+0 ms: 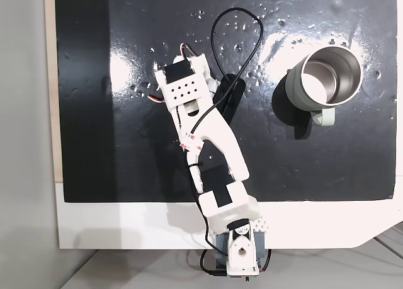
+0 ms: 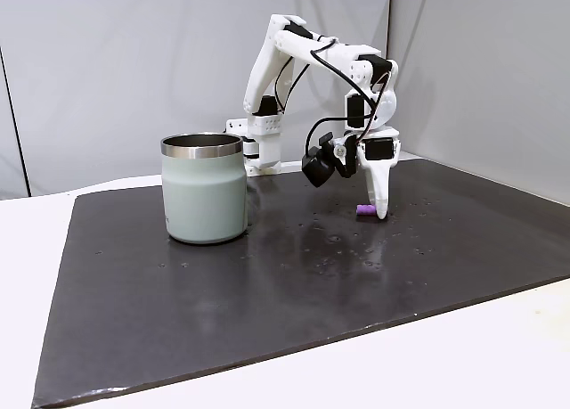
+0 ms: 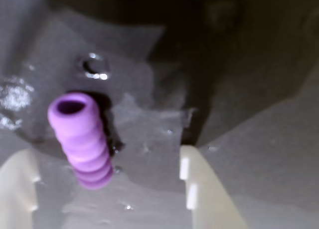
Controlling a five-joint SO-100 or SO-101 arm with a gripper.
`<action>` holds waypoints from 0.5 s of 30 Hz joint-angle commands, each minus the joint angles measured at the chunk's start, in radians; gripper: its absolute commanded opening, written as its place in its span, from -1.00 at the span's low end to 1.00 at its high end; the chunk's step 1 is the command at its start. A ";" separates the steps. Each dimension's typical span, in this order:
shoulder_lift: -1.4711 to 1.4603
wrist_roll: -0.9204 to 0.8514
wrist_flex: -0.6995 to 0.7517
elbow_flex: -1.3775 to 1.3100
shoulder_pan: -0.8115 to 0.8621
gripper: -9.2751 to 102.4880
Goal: Grasp a pengrip and put it in the cup.
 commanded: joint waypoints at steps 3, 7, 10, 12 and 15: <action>0.021 -0.015 0.011 0.021 0.011 -0.51; 0.034 -0.023 0.012 0.040 0.015 -0.75; 0.040 -0.020 0.012 0.044 0.026 -0.80; 0.043 -0.021 0.012 0.046 0.032 -0.83; 0.066 -0.029 0.012 0.061 0.040 -0.84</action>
